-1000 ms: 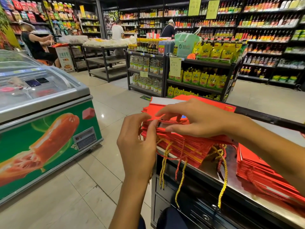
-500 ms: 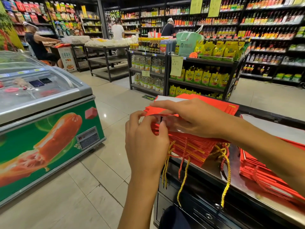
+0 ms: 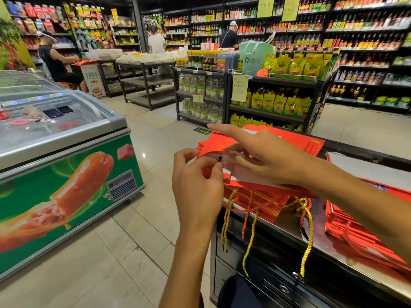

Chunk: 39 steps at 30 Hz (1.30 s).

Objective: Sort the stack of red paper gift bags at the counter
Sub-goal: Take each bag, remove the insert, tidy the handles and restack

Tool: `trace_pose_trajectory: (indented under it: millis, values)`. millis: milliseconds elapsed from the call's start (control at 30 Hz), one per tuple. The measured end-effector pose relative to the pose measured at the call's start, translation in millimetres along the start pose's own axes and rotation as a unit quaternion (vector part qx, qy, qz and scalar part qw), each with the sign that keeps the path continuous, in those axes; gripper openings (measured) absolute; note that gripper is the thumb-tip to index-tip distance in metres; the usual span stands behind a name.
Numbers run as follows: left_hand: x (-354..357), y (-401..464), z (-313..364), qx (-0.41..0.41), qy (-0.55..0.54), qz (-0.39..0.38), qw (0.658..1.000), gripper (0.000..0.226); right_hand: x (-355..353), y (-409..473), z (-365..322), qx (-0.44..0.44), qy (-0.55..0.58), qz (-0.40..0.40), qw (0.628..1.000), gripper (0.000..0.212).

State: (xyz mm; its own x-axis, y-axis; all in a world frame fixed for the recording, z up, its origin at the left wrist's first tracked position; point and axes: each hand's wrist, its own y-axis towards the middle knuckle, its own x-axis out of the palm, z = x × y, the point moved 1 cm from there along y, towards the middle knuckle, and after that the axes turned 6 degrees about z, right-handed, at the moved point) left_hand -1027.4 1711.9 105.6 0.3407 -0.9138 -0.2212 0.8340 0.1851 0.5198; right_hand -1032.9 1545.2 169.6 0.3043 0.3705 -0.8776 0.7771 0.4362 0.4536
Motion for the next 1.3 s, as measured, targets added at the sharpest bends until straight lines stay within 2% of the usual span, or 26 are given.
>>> trace_pose_trajectory:
  millis: [167, 300, 400, 467, 633, 667, 767, 833, 900, 967, 1100, 1233, 1300]
  values:
    - [-7.7, -2.5, -2.4, -0.007, -0.038, -0.024, 0.999, 0.007, 3.2, 2.4, 4.3, 0.011, 0.01, 0.013, 1.0, 0.065]
    - [-8.0, 2.2, -4.6, -0.001, -0.059, -0.027, 0.998, 0.007, -0.8, 5.0, 5.3, 0.008, 0.029, 0.008, 1.0, 0.047]
    - [-9.5, 5.5, -9.6, 0.008, -0.076, -0.03, 0.997, 0.016, -9.0, 7.0, 6.1, 0.063, 0.066, -0.012, 0.996, 0.029]
    - [-10.8, 7.0, -14.5, 0.014, -0.079, -0.031, 0.996, 0.017, -13.4, 7.3, 11.6, 0.107, 0.1, -0.029, 0.989, 0.024]
    - [-15.2, 2.4, -19.1, -0.003, -0.113, -0.023, 0.993, 0.004, -2.9, 6.4, 29.6, 0.124, 0.102, -0.042, 0.986, 0.014]
    - [-15.4, 0.4, -17.3, -0.007, -0.127, -0.012, 0.992, 0.008, -0.6, 6.3, 31.7, 0.123, 0.112, -0.03, 0.986, 0.012]
    - [-9.5, 5.7, -12.2, -0.065, -0.136, 0.011, 0.989, 0.029, 7.3, 5.2, 33.6, 0.111, 0.132, 0.002, 0.985, 0.008]
    - [-4.7, 16.5, -13.8, -0.125, -0.094, -0.034, 0.987, 0.038, 12.7, 4.4, 32.4, 0.085, 0.104, 0.017, 0.991, 0.007]
    - [-1.9, 20.7, -16.7, -0.175, -0.117, -0.104, 0.972, 0.025, 15.0, 4.7, 31.2, 0.058, 0.07, 0.038, 0.995, 0.004]
    - [-3.1, 17.2, -17.4, -0.186, -0.167, -0.13, 0.959, 0.005, 10.9, 5.4, 30.4, 0.054, 0.056, 0.071, 0.994, 0.005]
    - [-4.3, 13.5, -23.7, -0.173, -0.176, -0.119, 0.962, 0.013, 12.1, 6.9, 23.5, 0.055, 0.059, 0.105, 0.991, 0.009]
    - [-5.4, 13.8, -28.6, -0.211, -0.18, -0.139, 0.951, 0.017, 16.8, 6.5, 31.8, 0.103, 0.056, 0.063, 0.991, 0.005]
    - [-5.4, 11.7, -29.7, -0.229, -0.189, -0.148, 0.943, 0.018, 5.5, 2.5, 38.7, 0.155, 0.06, 0.057, 0.984, 0.012]
